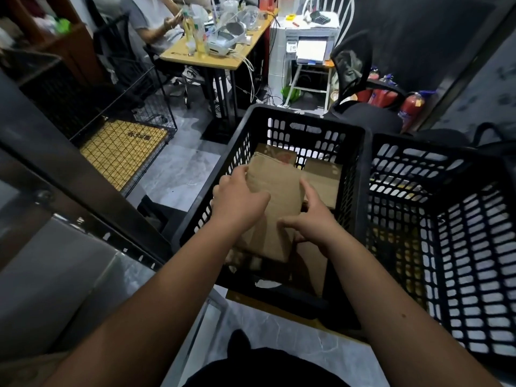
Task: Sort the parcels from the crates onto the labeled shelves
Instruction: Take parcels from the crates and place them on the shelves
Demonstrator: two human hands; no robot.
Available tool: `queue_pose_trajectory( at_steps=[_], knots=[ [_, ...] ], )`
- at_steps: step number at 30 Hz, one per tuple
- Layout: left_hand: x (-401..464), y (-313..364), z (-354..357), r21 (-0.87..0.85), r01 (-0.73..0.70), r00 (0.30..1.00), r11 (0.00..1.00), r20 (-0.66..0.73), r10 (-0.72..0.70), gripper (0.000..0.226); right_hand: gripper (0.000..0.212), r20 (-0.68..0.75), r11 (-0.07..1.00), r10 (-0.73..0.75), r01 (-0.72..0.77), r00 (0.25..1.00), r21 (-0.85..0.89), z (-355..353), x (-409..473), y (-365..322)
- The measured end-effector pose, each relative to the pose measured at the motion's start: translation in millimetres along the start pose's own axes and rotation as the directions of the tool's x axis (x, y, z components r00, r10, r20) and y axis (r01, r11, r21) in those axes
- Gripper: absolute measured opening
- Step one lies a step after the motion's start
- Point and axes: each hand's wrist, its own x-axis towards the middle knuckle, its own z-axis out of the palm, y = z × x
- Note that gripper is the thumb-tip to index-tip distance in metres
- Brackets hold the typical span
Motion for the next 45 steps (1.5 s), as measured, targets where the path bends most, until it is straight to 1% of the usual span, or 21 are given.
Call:
queue_pose_trajectory(
  at_steps=[2, 5, 6, 7, 8, 9, 10, 13, 17, 18, 19, 20, 22, 23, 26, 30, 33, 37, 38, 41, 45],
  knots=[
    [-1.8, 4.4, 4.3, -0.136, -0.004, 1.0, 0.991, -0.019, 0.002, 0.065, 0.122, -0.055, 0.998, -0.04, 0.043, 0.998, 0.04, -12.2, -4.8, -2.1],
    [-2.9, 12.0, 12.4, -0.412, 0.036, 0.999, 0.911, -0.002, -0.041, 0.026, 0.125, -0.142, 0.994, -0.08, 0.09, 0.987, 0.066, -29.0, -10.8, -3.7],
    [-5.5, 14.1, 13.7, -0.469, 0.048, 0.999, 0.882, 0.013, -0.047, 0.019, 0.124, -0.163, 0.993, -0.084, 0.096, 0.983, 0.066, -34.0, -12.5, -4.6],
    [-8.0, 15.3, 15.7, -0.507, 0.053, 0.999, 0.86, 0.028, -0.045, 0.021, 0.122, -0.175, 0.992, -0.082, 0.096, 0.981, 0.078, -37.5, -13.8, -5.2],
    [-9.2, 15.5, 17.5, -0.533, 0.057, 0.998, 0.844, 0.047, -0.038, 0.035, 0.118, -0.182, 0.991, -0.074, 0.093, 0.981, 0.096, -40.2, -15.8, -5.9],
    [-9.5, 14.6, 20.4, -0.542, 0.057, 0.998, 0.838, 0.048, -0.037, 0.049, 0.112, -0.186, 0.99, -0.068, 0.089, 0.98, 0.108, -41.8, -17.1, -6.2],
    [-10.5, 14.3, 22.2, -0.55, 0.064, 0.998, 0.833, 0.048, -0.045, 0.056, 0.106, -0.19, 0.99, -0.072, 0.093, 0.979, 0.103, -42.6, -18.5, -6.7],
    [-13.5, 17.1, 23.9, -0.568, 0.091, 0.995, 0.818, 0.078, -0.057, 0.055, 0.081, -0.188, 0.988, -0.095, 0.116, 0.978, 0.102, -43.0, -21.6, -6.7],
    [-17.0, 19.5, 23.5, -0.618, 0.11, 0.992, 0.779, 0.113, -0.05, 0.065, 0.04, -0.213, 0.966, -0.068, 0.118, 0.975, 0.231, -47.3, -26.6, -7.0],
    [-18.5, 20.8, 22.4, -0.628, 0.119, 0.991, 0.769, 0.12, -0.056, 0.072, 0.039, -0.222, 0.962, -0.049, 0.105, 0.974, 0.251, -48.3, -27.2, -6.5],
    [-18.5, 21.1, 22.0, -0.631, 0.121, 0.991, 0.766, 0.117, -0.06, 0.078, 0.047, -0.228, 0.96, -0.031, 0.092, 0.973, 0.263, -48.8, -26.8, -6.5],
    [-19.3, 21.9, 20.7, -0.635, 0.116, 0.992, 0.763, 0.107, -0.063, 0.08, 0.06, -0.233, 0.961, -0.019, 0.082, 0.972, 0.264, -48.8, -27.7, -7.6],
    [-20.2, 23.6, 17.6, -0.652, 0.109, 0.994, 0.75, 0.076, -0.079, 0.067, 0.088, -0.247, 0.96, -0.015, 0.082, 0.969, 0.266, -48.0, -28.2, -10.7],
    [-20.0, 23.2, 16.0, -0.662, 0.119, 0.993, 0.74, 0.071, -0.096, 0.062, 0.094, -0.254, 0.956, -0.01, 0.083, 0.967, 0.281, -48.5, -27.1, -11.3],
    [-20.7, 22.3, 10.8, -0.676, 0.127, 0.992, 0.726, 0.075, -0.104, 0.057, 0.08, -0.248, 0.943, 0.015, 0.069, 0.969, 0.326, -49.6, -27.2, -15.3],
    [-22.8, 22.4, 6.2, -0.682, 0.093, 0.996, 0.725, 0.052, -0.079, 0.052, 0.08, -0.23, 0.932, 0.025, 0.06, 0.973, 0.357, -49.9, -22.8, -13.5],
    [-22.0, 21.0, 6.2, -0.706, 0.107, 0.994, 0.7, 0.06, -0.091, 0.044, 0.059, -0.211, 0.9, 0.036, 0.061, 0.977, 0.432, -49.7, -22.4, -12.7],
    [-19.3, 20.4, 5.3, -0.687, 0.129, 0.992, 0.715, 0.081, -0.101, 0.047, 0.046, -0.209, 0.903, 0.031, 0.063, 0.977, 0.426, -48.8, -23.5, -10.8],
    [-18.5, 20.3, 5.5, -0.686, 0.132, 0.991, 0.715, 0.082, -0.104, 0.045, 0.044, -0.199, 0.903, 0.03, 0.058, 0.98, 0.426, -48.5, -23.8, -10.9],
    [-15.9, 17.1, 7.2, -0.698, 0.157, 0.987, 0.699, 0.099, -0.123, 0.026, 0.03, -0.17, 0.914, 0.016, 0.054, 0.985, 0.402, -47.5, -25.8, -10.1],
    [-12.6, 14.0, 5.5, -0.705, 0.168, 0.986, 0.688, 0.122, -0.116, 0.007, 0.022, -0.175, 0.903, 0.014, 0.063, 0.985, 0.424, -46.5, -21.3, -5.8]
  ],
)
